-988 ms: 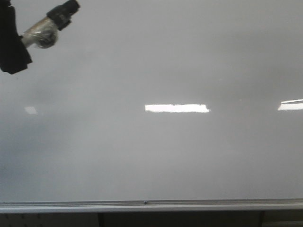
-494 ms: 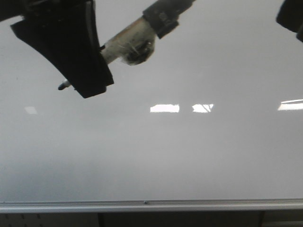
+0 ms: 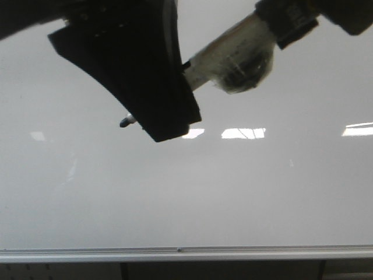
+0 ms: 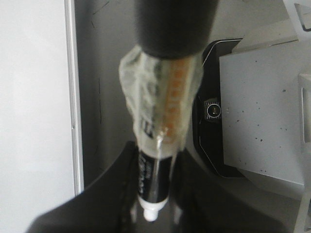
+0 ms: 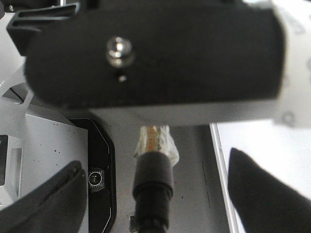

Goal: Write number 2 on whiteboard

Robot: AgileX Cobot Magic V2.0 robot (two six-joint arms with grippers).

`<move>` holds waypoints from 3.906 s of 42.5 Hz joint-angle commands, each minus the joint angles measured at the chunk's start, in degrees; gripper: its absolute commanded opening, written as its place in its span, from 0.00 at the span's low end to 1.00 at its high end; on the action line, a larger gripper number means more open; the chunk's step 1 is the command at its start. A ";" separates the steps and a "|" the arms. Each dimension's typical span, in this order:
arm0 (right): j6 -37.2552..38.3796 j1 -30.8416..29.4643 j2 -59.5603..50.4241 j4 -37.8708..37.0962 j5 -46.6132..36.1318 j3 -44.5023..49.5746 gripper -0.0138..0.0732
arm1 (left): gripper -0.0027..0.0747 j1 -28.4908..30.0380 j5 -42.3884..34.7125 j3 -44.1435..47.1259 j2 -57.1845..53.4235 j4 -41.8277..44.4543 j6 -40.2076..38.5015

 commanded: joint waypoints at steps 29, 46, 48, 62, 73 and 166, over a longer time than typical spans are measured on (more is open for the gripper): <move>-0.75 0.19 0.08 2.40 -1.99 -1.50 0.59 | 0.01 -0.49 -2.59 -3.82 -2.39 -2.68 -4.78; -0.75 0.19 0.39 2.40 -2.54 -1.50 0.36 | 0.01 -0.49 -0.78 -3.82 -2.39 -2.68 -4.78; -0.75 0.19 0.46 2.40 -2.54 -1.50 0.31 | 0.01 -0.49 -0.78 -3.82 -2.39 -2.68 -4.78; -0.69 0.19 0.46 2.40 -2.54 -1.50 0.14 | 0.38 -0.49 -0.36 -3.82 -2.39 -2.68 -4.90; 6.48 -1.28 0.40 -6.60 -1.69 -3.43 0.14 | 0.66 4.60 0.37 -3.41 -6.72 1.02 -10.24; 31.83 -26.43 9.90 -11.65 -68.04 22.90 0.08 | 0.66 31.19 -10.78 11.41 -25.96 -1.56 -18.74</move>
